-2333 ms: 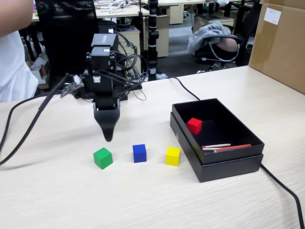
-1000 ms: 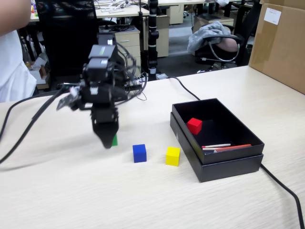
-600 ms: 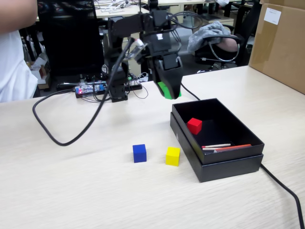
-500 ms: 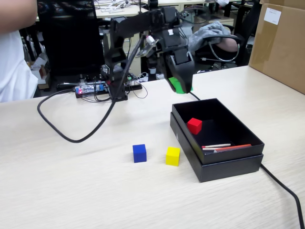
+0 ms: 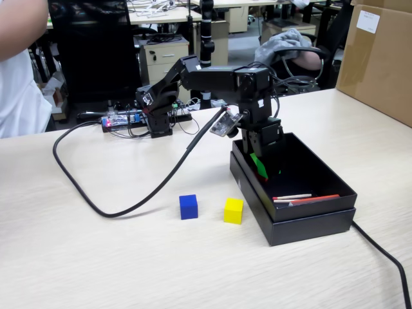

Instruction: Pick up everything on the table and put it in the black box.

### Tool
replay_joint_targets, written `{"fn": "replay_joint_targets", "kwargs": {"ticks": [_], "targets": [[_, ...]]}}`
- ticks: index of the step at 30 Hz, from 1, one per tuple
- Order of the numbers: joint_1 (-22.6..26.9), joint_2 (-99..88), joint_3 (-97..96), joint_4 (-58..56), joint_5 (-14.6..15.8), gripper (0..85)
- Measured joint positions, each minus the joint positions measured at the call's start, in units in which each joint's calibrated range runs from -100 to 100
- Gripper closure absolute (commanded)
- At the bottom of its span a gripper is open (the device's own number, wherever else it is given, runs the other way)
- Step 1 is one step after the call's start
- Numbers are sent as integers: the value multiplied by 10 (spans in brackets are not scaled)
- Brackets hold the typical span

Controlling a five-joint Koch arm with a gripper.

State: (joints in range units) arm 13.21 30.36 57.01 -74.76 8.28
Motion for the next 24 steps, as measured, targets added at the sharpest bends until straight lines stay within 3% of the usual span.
{"fn": "replay_joint_targets", "kwargs": {"ticks": [5,11,24], "targets": [[0,26,0,-13,1,598],[0,19,-9,-14,4,402],[-28,-311,-83,-23,4,390]]}}
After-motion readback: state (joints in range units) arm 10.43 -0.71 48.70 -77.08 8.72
